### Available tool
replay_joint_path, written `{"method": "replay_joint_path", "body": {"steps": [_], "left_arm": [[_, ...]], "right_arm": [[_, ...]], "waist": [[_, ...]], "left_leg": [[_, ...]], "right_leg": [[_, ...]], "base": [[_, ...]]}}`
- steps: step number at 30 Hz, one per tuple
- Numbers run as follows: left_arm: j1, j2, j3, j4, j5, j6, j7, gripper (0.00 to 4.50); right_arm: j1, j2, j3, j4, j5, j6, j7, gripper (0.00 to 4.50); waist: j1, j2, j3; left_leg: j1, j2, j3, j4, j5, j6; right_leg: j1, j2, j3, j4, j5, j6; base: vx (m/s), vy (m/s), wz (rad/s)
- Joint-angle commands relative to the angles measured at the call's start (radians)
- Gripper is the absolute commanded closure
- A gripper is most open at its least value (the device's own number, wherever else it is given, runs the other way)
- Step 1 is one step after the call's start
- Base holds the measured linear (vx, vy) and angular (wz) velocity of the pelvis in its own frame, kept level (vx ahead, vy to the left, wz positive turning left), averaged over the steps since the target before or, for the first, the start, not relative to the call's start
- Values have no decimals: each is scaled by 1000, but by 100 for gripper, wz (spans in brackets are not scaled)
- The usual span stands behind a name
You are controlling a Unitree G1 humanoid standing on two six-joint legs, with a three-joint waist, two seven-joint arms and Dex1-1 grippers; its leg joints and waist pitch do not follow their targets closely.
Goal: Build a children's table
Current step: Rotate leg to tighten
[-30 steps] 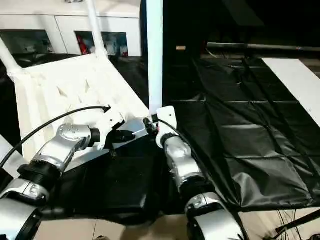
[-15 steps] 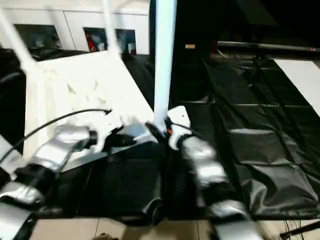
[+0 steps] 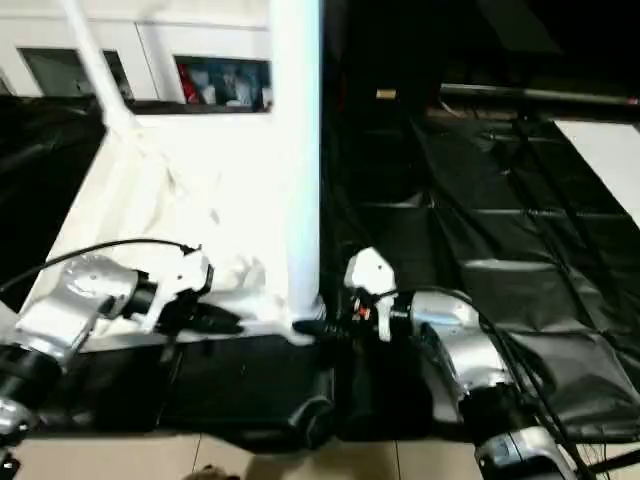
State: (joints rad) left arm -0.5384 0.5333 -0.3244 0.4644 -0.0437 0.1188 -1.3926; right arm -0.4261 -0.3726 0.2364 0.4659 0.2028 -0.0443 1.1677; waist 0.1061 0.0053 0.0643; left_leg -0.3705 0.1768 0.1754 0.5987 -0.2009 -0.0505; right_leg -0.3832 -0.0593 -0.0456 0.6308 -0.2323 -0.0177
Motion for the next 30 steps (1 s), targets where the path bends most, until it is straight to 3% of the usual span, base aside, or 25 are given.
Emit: {"method": "replay_joint_path", "body": {"steps": [1,6,16,27,30], "left_arm": [[1,-3,-43,12,19,-25,-59,450],[-4,3,-42,10,19,-17,-57,450],[-6,3,-44,17,22,-23,-49,450],[2,8,-46,15,23,-20,-49,450],[-3,-8,-39,38,42,-32,10,450]], "right_arm": [[-11,-21,8,-7,-11,10,24,62],[-17,-13,11,5,-20,14,40,62],[-36,7,24,33,-19,12,49,165],[-41,13,21,47,-21,4,64,181],[-35,32,8,73,-40,-15,-10,181]], "waist": [[-1,11,-67],[5,12,-70],[7,10,-75],[8,9,-77],[6,9,-77]], "left_leg": [[14,62,-17,-69,-91,72],[15,63,-18,-68,-91,70],[14,62,-18,-65,-72,72],[13,60,-17,-61,-57,80],[13,61,-17,-61,-58,80]], "right_leg": [[46,-90,47,-57,98,-298],[46,-89,45,-55,107,-300],[47,-90,45,-50,133,-305],[49,-89,44,-47,142,-306],[47,-90,44,-47,144,-307]], "base": [[0,0,0],[0,0,0],[0,0,0],[0,0,0],[0,0,0]]}}
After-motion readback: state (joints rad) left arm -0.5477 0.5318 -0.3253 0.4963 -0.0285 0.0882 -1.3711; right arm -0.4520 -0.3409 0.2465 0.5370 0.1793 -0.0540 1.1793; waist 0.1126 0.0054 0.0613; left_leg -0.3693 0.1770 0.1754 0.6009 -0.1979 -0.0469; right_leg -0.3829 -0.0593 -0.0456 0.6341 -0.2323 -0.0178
